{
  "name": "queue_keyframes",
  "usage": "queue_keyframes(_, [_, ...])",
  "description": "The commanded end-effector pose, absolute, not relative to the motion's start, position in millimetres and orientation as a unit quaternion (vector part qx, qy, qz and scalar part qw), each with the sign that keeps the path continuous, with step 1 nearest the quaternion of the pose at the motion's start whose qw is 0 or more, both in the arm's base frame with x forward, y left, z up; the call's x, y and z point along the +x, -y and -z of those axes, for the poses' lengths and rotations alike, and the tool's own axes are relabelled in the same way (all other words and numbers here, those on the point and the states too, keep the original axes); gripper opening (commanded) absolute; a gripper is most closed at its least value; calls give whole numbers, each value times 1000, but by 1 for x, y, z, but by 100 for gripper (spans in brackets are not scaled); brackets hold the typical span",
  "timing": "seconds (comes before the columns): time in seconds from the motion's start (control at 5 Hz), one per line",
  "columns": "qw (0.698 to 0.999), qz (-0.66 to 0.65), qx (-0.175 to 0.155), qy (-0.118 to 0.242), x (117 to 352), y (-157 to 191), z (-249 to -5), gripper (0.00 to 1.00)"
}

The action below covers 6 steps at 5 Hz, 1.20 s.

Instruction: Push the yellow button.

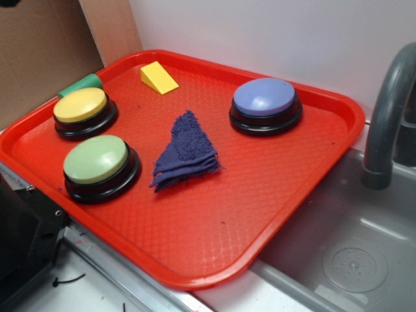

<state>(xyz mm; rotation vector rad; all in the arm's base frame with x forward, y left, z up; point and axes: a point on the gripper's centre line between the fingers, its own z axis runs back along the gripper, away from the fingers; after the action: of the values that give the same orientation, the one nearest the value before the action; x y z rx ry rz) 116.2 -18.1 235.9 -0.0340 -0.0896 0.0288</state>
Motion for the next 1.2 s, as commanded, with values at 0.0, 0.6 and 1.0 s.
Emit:
queue_keyframes(0.0, [999, -14, -17, 45, 116, 18, -236, 100])
queue_keyframes(0.6, [997, -68, 0, 26, 180, -90, -130, 100])
queue_keyframes(1.0, [998, -52, 20, -7, 193, -100, -70, 100])
